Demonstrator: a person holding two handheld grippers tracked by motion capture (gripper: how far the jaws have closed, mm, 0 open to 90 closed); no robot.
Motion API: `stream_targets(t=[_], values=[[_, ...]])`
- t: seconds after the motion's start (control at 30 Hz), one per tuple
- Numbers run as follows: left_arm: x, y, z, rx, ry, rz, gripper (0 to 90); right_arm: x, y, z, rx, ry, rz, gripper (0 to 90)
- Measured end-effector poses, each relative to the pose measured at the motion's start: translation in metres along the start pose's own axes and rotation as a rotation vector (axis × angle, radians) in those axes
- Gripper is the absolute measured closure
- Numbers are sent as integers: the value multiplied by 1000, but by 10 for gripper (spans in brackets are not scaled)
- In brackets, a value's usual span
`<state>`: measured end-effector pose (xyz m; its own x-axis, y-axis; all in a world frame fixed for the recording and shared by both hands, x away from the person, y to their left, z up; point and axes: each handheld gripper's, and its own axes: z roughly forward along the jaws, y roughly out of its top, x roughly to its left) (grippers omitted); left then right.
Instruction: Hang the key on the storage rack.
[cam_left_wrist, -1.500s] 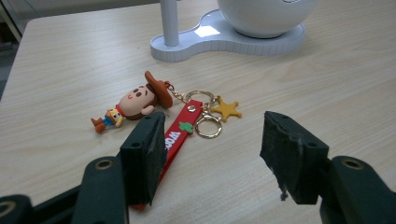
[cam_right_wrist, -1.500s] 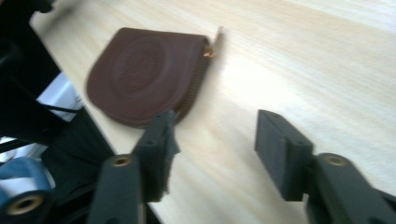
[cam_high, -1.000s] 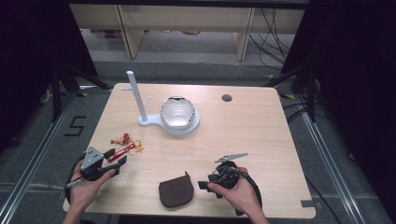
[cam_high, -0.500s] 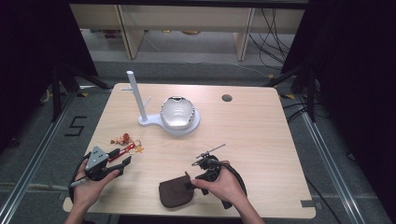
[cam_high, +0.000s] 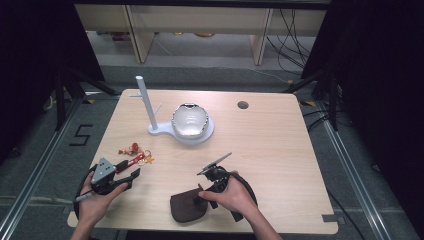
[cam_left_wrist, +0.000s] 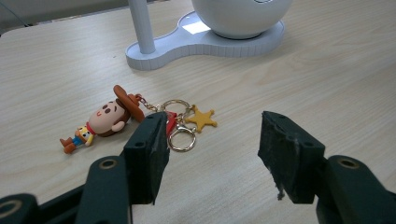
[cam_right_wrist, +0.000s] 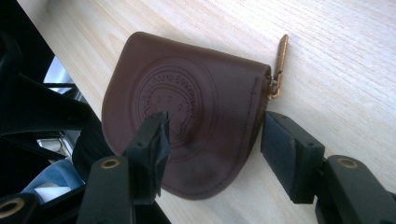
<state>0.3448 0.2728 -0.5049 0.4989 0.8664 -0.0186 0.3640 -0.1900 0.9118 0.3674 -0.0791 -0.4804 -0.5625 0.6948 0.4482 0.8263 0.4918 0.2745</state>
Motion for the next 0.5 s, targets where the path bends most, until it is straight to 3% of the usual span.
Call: stream_targets(t=[0.1,0.13,0.3,0.4,0.43,0.47,0.5], values=[[-1,0,-1,0,3,-2,416,-1,2,5,4,-7,-22,415],[-1,0,-1,-2,2,-4,416,0,2,6,19,-12,-4,414],[0,-1,-1,1,3,-6,416,-3,4,11,21,-17,-22,397],[0,-1,-2,6,8,-5,416,-2,5,10,37,3,11,423],[0,-1,-2,0,5,-5,416,-4,5,10,36,33,-14,432],[0,-1,-2,1,5,-5,417,-4,5,10,37,27,3,442],[0,-2,-2,2,6,-5,417,-3,5,11,47,51,26,479]])
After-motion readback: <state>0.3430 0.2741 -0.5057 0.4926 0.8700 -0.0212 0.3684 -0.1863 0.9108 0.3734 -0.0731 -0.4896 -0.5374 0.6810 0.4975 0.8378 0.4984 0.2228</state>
